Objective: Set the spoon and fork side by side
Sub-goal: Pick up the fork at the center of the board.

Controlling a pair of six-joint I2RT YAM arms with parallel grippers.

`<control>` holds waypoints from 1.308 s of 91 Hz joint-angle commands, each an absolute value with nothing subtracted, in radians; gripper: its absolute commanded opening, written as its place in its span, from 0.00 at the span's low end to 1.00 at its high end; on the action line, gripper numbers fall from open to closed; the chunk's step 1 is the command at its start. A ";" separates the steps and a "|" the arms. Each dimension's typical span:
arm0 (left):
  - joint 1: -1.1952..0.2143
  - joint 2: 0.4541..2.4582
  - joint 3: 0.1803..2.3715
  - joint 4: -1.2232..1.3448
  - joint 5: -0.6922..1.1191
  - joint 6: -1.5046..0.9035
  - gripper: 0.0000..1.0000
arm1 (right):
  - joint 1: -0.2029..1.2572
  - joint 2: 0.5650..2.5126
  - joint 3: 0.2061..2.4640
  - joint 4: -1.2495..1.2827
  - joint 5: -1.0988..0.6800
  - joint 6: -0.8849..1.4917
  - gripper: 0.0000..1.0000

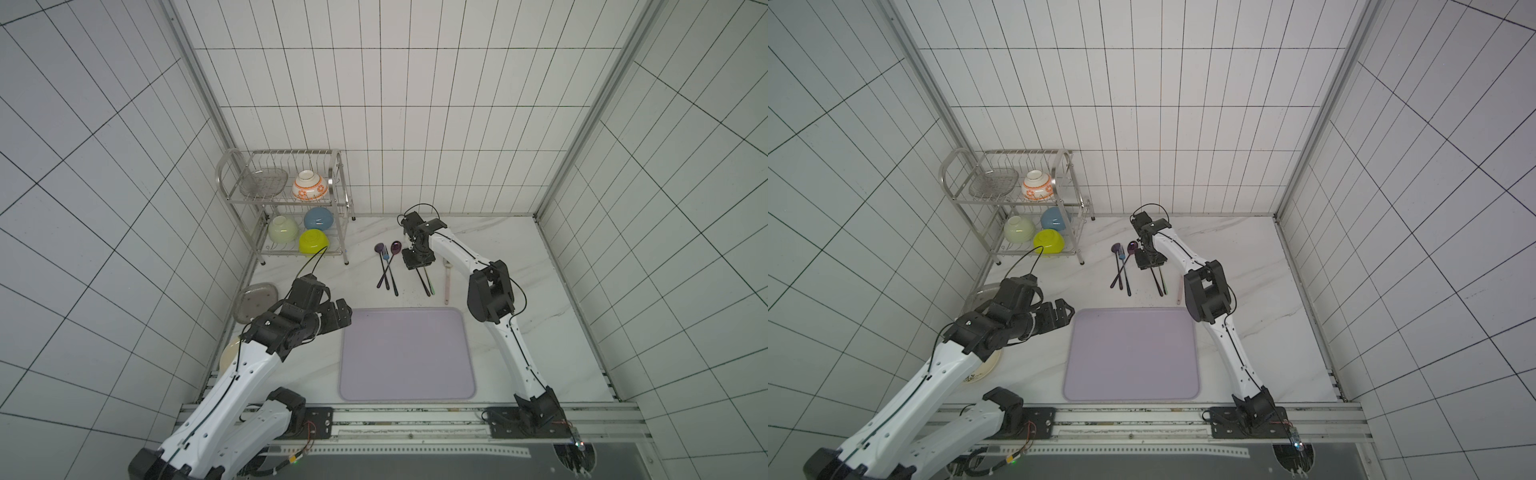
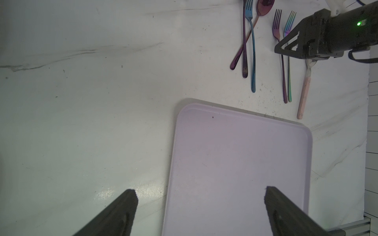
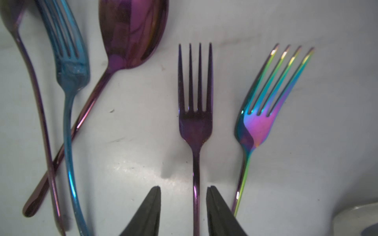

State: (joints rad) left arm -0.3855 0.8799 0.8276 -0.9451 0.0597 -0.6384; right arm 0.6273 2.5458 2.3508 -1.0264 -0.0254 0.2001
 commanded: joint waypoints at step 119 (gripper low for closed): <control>-0.336 0.717 0.814 -0.938 -0.079 -0.658 0.98 | 0.826 2.005 1.839 -0.924 0.070 0.754 0.00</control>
State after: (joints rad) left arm -0.3382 0.7658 0.8265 -0.9394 -0.0269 -0.6453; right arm 0.7242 2.1014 1.9755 -0.9428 0.0521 0.5571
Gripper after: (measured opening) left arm 0.984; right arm 0.069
